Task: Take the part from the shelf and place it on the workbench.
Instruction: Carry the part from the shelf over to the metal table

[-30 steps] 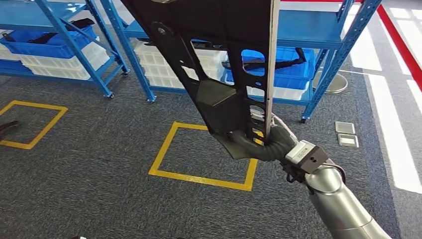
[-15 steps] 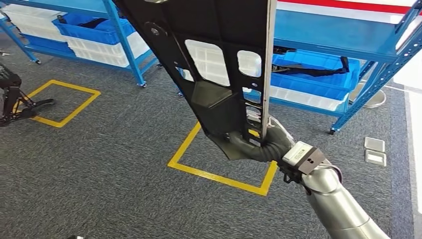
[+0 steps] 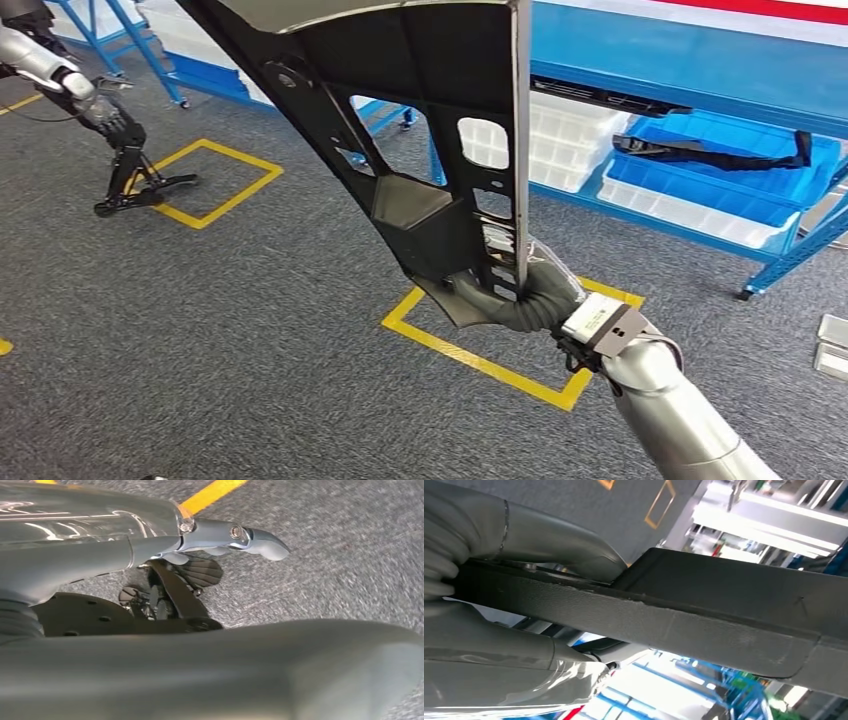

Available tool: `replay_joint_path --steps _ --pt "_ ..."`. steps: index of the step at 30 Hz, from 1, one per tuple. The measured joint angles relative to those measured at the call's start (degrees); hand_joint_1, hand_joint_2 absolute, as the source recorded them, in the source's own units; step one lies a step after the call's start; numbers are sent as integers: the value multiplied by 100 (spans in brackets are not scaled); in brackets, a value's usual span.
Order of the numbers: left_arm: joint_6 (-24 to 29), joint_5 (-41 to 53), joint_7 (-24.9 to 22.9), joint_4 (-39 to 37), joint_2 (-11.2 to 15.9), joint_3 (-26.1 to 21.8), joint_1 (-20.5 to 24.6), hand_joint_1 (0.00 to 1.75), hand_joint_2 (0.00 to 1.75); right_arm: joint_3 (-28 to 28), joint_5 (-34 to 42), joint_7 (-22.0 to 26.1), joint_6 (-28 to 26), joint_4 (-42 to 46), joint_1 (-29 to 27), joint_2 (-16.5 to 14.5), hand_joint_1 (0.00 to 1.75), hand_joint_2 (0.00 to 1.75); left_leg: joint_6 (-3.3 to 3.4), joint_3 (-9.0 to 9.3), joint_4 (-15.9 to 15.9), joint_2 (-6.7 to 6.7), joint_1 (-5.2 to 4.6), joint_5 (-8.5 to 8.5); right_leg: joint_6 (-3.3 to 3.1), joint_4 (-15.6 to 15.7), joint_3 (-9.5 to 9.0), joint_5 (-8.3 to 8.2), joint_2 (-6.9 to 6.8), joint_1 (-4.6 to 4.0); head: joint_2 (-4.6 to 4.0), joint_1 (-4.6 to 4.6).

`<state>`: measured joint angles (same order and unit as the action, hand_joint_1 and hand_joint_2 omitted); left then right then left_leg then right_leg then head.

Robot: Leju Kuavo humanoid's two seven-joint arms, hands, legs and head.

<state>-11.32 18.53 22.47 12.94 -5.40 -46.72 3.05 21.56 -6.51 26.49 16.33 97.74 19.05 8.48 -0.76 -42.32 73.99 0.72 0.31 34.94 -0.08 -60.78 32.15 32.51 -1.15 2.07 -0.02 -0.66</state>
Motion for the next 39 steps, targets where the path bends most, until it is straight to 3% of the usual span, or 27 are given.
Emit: replay_joint_path --steps 1,2,4,5,7,8,10,12,14,16,17,19,21,23,25,27,29,31,32,33,34,36,38,39 --pt "0 0 -5 0 0 -2 -5 0 0 5 -1 0 0 0 -1 1 175 175 -8 -87 190 -19 10 30 -4 0 -2 7 -84 -3 0 1" --pt "0 0 -10 0 0 -2 -12 0 0 11 -2 0 0 1 0 1 175 175 -1 -64 155 -29 14 -45 -6 0 -7 14 -161 -7 1 1" --pt "-1 -4 -17 0 1 -6 -19 0 0 22 -9 1 0 6 13 1 175 175 67 287 -529 -135 -9 -410 -2 3 -30 34 -296 -18 1 1" --pt "-2 -9 -20 0 5 -10 -14 0 0 27 -18 4 0 10 19 1 175 175 118 488 -910 -270 -49 -543 6 8 -43 44 -358 -27 1 1" --pt "3 -18 -33 0 14 -25 -1 0 0 44 -47 19 0 16 23 2 175 175 205 696 -1336 -478 -132 -633 41 22 -57 59 -467 -42 0 1" --pt "19 -19 -49 0 18 -38 -2 0 0 60 -62 30 1 17 21 2 175 175 228 699 -1360 -495 -160 -607 66 42 -68 61 -527 -47 0 1" --pt "79 -12 -97 0 21 -68 -26 0 0 102 -78 51 -1 28 18 2 175 175 274 727 -1446 -380 -155 -639 124 88 -132 79 -601 -51 0 3" --pt "145 -4 -135 0 30 -93 -48 0 0 131 -73 81 -10 48 5 3 175 175 332 803 -1574 -261 -113 -698 144 -83 -99 232 -369 -55 2 6" --pt "180 -1 -151 0 40 -118 -49 0 0 148 -71 108 -24 52 -51 13 175 175 366 837 -1623 -123 -91 -723 125 -705 200 544 -31 -57 2 9" --pt "215 -1 -178 0 44 -144 -53 0 0 163 -73 124 -34 47 -147 27 175 175 376 839 -1618 42 -98 -718 132 -1303 542 707 78 -65 2 11" --pt "234 -1 -200 0 45 -156 -62 0 0 172 -72 138 -39 46 -191 34 175 175 375 842 -1611 122 -100 -714 146 -1349 606 634 92 -68 2 11" --pt "249 -1 -250 0 46 -177 -81 0 0 182 -72 179 -51 47 -252 61 175 175 353 846 -1568 284 -91 -689 180 -797 432 204 163 -59 1 11" --pt "221 21 -286 0 45 -196 -81 0 0 182 -76 228 -61 53 -304 115 175 175 303 806 -1476 441 -89 -643 181 -153 176 -93 386 -38 0 8" --pt "183 96 -306 0 34 -202 -79 0 0 176 -86 256 -60 78 -355 185 175 175 254 747 -1415 565 -77 -625 137 26 97 -101 500 -42 0 5" --pt "162 193 -304 0 17 -202 -96 0 0 173 -95 270 -54 115 -373 228 175 175 219 719 -1398 617 -60 -621 76 45 81 -106 393 -43 0 7" --pt "154 257 -279 0 -9 -201 -91 0 0 176 -119 285 -39 170 -370 240 175 175 159 626 -1206 391 -66 -496 15 65 50 -105 263 -22 0 3" --pt "161 292 -253 0 -33 -200 -50 0 0 181 -167 296 -22 223 -375 253 175 175 81 314 -584 84 -40 -193 -23 70 24 -83 112 -19 0 -2" --pt "184 308 -249 0 -41 -200 -22 0 0 189 -197 299 -16 245 -390 270 175 175 27 -45 98 -10 13 29 -26 69 2 -53 -49 -21 0 -1" --pt "199 310 -253 0 -43 -200 -22 0 0 195 -202 299 -17 254 -401 276 175 175 11 -107 198 -26 34 -1 -18 68 -16 -34 -125 -20 0 -2" --pt "213 311 -257 0 -44 -201 -28 0 0 201 -206 300 -20 268 -410 280 175 175 6 -43 53 -46 50 -139 -7 68 -44 -12 -195 -17 0 -2" --pt "224 313 -261 0 -43 -201 -34 0 0 207 -210 301 -24 287 -415 283 175 175 11 122 -287 -92 58 -347 8 69 -79 13 -262 -14 1 -2" --pt "236 315 -262 0 -42 -202 -27 0 0 216 -213 307 -29 323 -415 286 175 175 47 488 -1021 -306 21 -638 53 78 -145 65 -383 -22 1 -1" --pt "243 314 -268 0 -42 -202 -13 0 0 227 -216 313 -31 341 -415 288 175 175 107 619 -1318 -437 -42 -665 118 104 -188 102 -493 -42 2 1" --pt "251 311 -277 0 -42 -203 -15 0 0 235 -221 315 -30 343 -415 289 175 175 144 613 -1338 -400 -66 -654 155 127 -210 110 -551 -49 2 1"
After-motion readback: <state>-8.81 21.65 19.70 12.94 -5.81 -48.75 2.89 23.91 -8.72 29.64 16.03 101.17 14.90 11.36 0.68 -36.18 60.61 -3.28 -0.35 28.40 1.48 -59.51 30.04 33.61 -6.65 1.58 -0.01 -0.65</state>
